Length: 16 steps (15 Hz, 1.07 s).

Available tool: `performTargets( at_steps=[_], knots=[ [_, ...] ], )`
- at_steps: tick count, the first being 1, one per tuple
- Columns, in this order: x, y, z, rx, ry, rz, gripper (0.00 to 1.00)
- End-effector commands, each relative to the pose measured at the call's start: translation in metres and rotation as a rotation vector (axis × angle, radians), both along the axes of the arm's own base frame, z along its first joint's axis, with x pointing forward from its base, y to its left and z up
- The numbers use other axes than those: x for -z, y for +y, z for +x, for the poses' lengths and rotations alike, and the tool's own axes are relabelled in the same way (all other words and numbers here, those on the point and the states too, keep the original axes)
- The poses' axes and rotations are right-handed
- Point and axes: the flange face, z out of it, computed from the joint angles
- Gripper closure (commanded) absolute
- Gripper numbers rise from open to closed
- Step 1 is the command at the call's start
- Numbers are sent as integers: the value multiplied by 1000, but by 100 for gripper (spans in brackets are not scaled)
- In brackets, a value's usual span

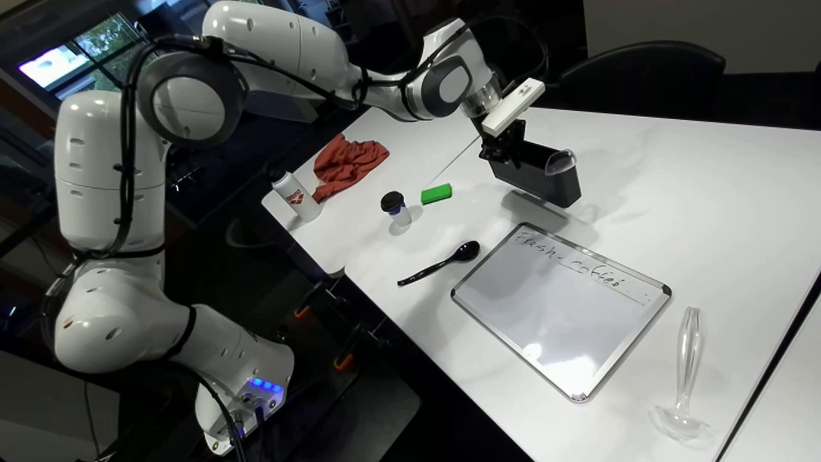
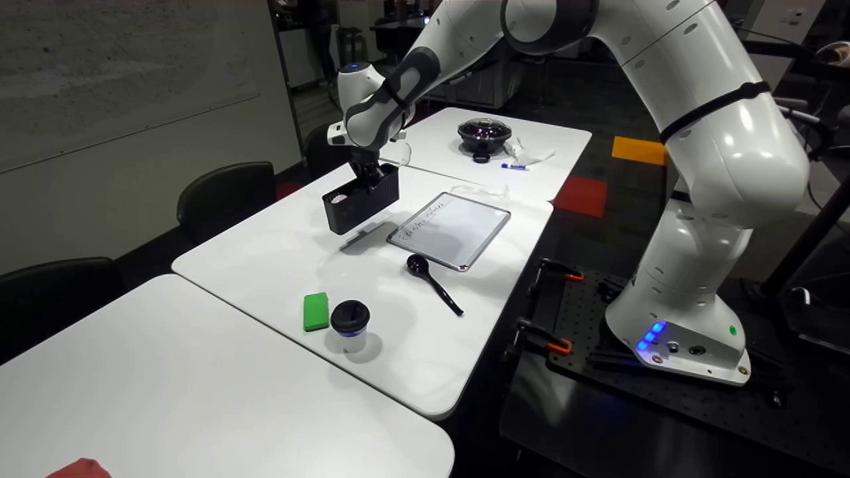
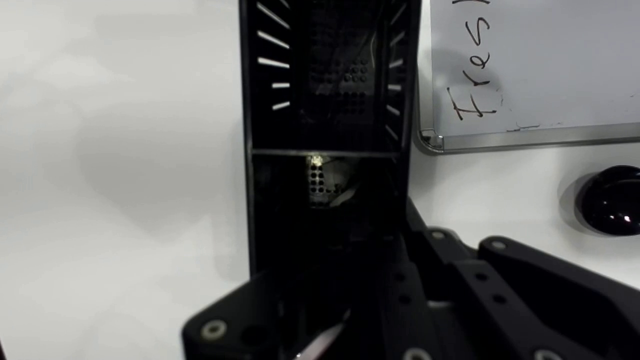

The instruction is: Move the cutlery box to the left

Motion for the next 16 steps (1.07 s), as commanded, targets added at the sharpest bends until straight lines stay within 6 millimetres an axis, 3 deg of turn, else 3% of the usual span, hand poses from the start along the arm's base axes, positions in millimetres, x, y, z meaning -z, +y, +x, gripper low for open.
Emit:
performTargets(
  at_steps=[1, 10, 16],
  knots=[
    [-20, 24, -5, 52, -77, 57, 99],
    [-61, 91, -46, 302, -117, 37, 99],
    [-52, 101, -60, 509, -194, -19, 99]
  ],
)
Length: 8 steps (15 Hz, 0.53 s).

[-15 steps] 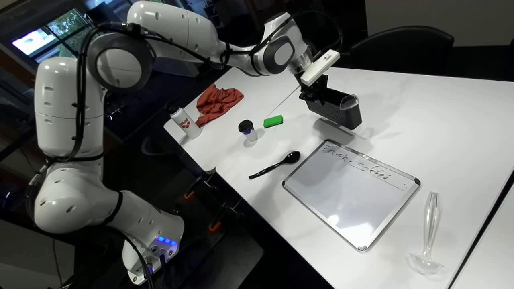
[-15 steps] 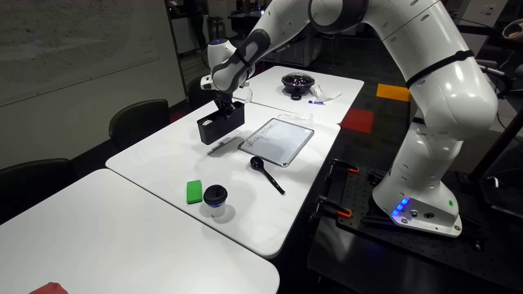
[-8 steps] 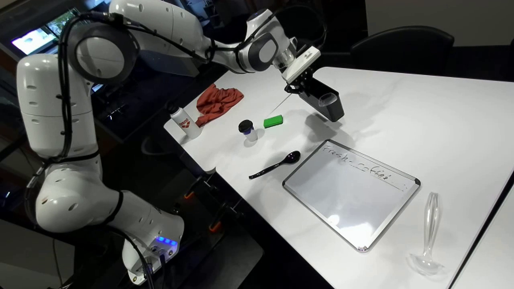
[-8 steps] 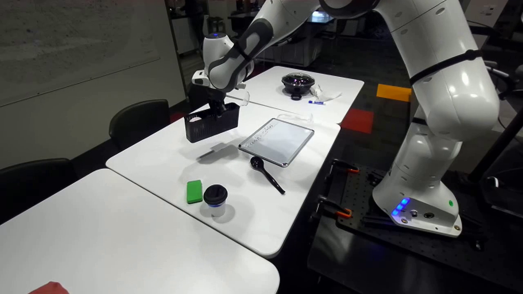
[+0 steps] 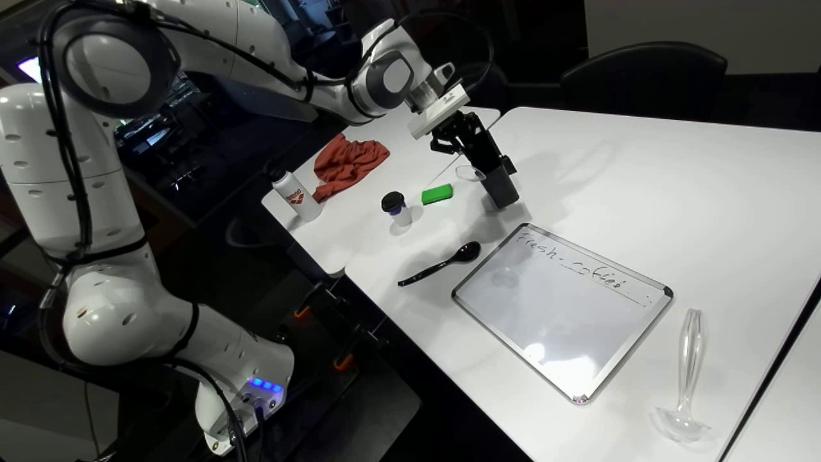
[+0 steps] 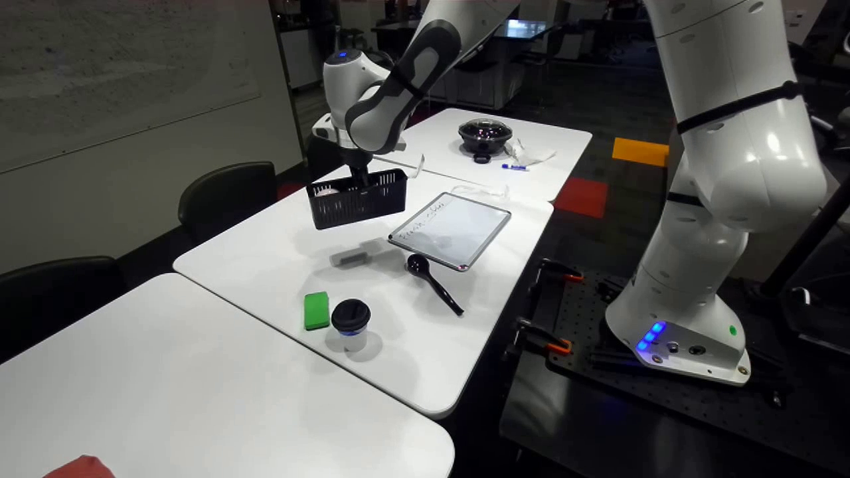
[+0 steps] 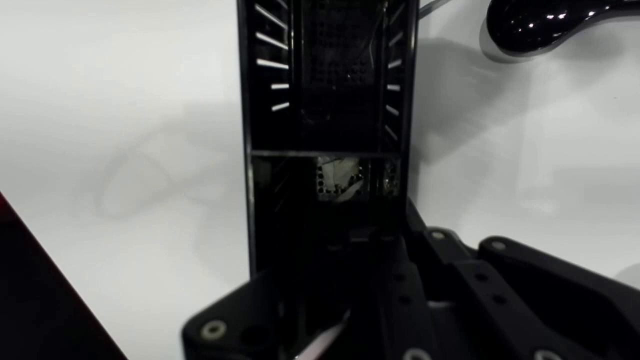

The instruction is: Move the cutlery box to the left

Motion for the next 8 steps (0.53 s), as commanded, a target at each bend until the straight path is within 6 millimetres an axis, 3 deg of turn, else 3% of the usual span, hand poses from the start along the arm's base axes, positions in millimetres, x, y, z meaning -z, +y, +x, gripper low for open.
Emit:
performTargets(
  at_steps=[1, 6, 8],
  knots=[
    [1, 0, -2, 26, -8, -14, 95],
    [7, -2, -1, 84, -26, -30, 99],
    [4, -1, 3, 220, -68, -14, 99]
  ],
)
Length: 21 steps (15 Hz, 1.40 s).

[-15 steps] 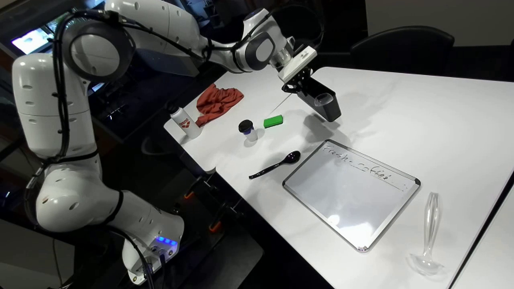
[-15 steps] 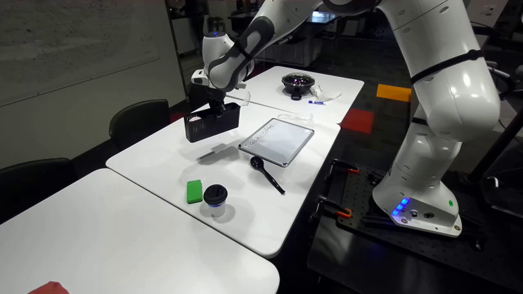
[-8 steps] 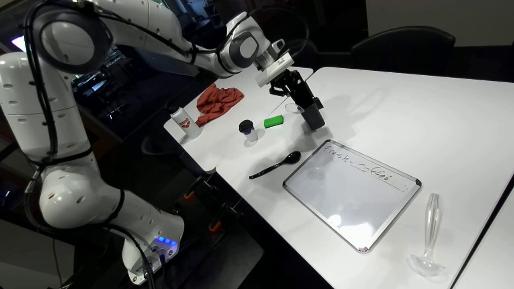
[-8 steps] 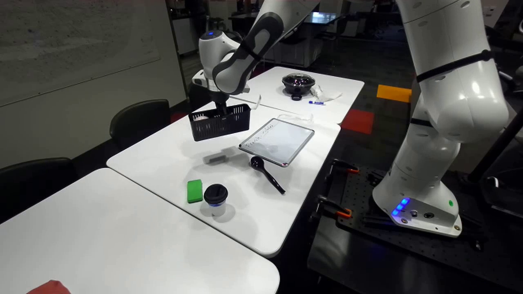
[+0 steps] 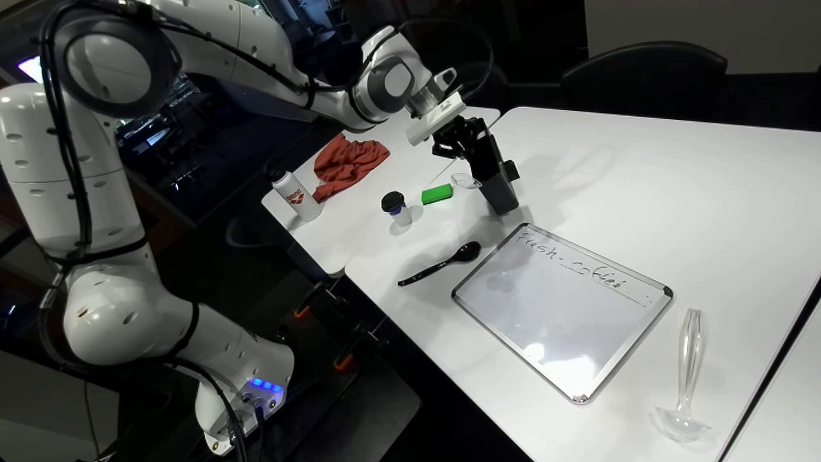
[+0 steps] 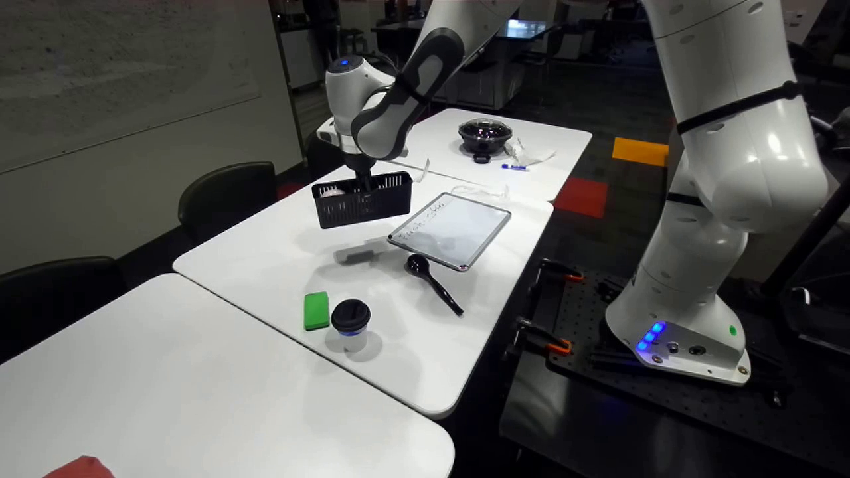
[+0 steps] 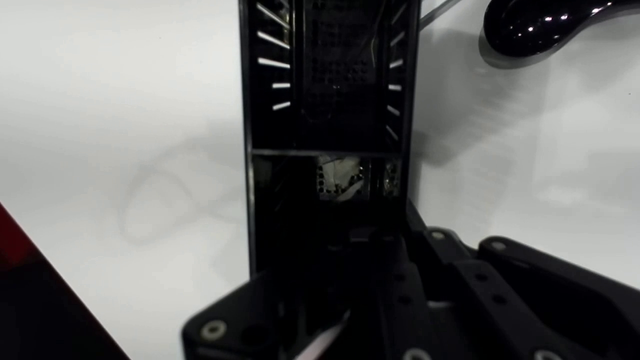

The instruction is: Move the cutlery box to the left

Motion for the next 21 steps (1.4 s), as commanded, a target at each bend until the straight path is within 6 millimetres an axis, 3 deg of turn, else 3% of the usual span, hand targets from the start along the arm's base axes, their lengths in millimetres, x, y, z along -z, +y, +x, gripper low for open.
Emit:
performTargets(
  at_steps=[1, 5, 13, 21],
  knots=[
    [-8, 2, 8, 186, -61, 16, 99],
    [-14, 4, 7, 401, -119, 62, 99],
    [-5, -7, 18, 738, -78, 272, 99],
    [15, 2, 40, 911, 11, 269, 99]
  ],
)
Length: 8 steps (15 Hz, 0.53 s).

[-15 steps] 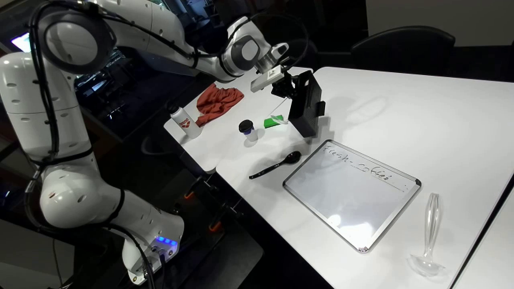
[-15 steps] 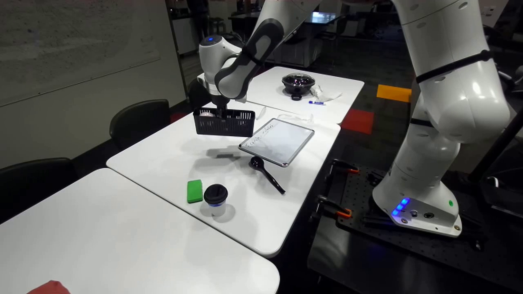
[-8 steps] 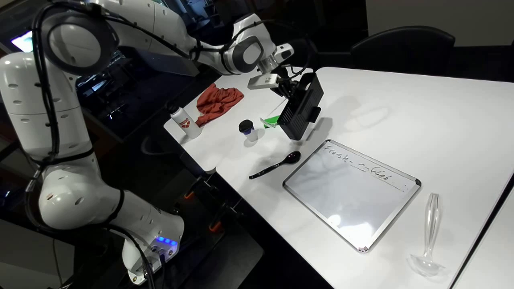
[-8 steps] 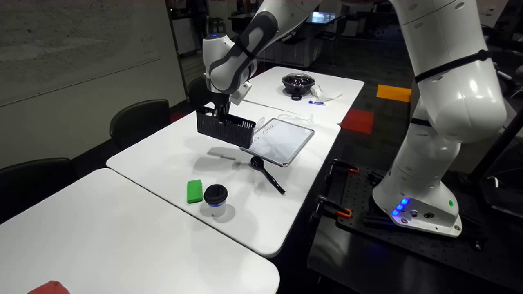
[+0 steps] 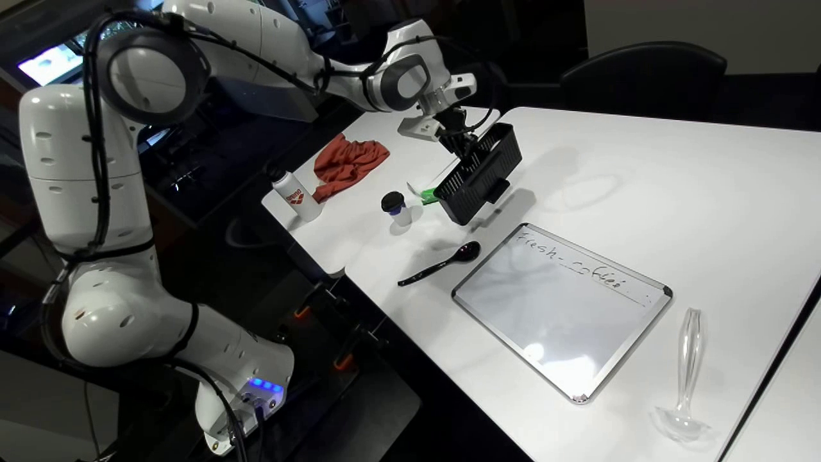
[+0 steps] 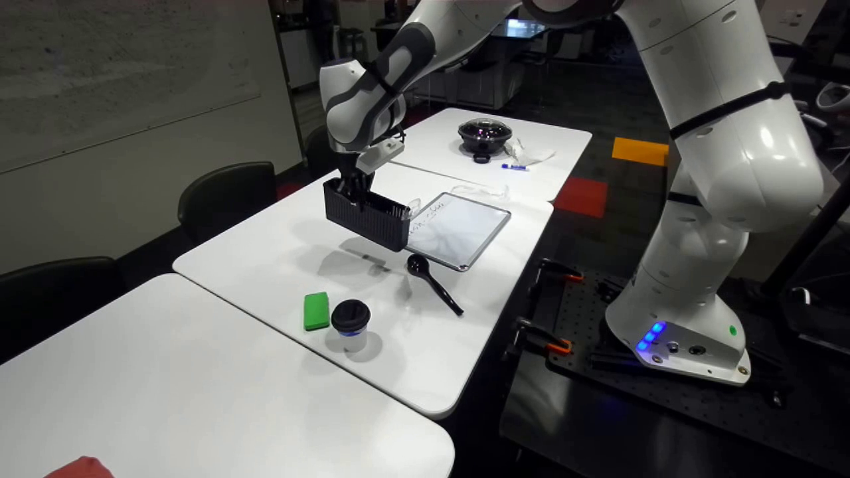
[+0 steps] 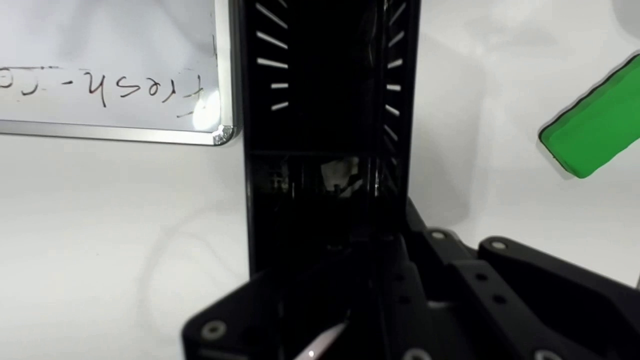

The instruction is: Move the cutlery box to the left

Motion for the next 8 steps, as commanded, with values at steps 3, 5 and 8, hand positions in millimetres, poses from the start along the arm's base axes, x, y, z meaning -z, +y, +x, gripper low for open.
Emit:
performTargets(
  at_steps=[3, 5, 8],
  knots=[
    [18, 10, 22, 47, 47, 30, 99],
    [31, 12, 24, 43, 59, 28, 99],
    [51, 14, 27, 26, 64, 24, 99]
  ],
)
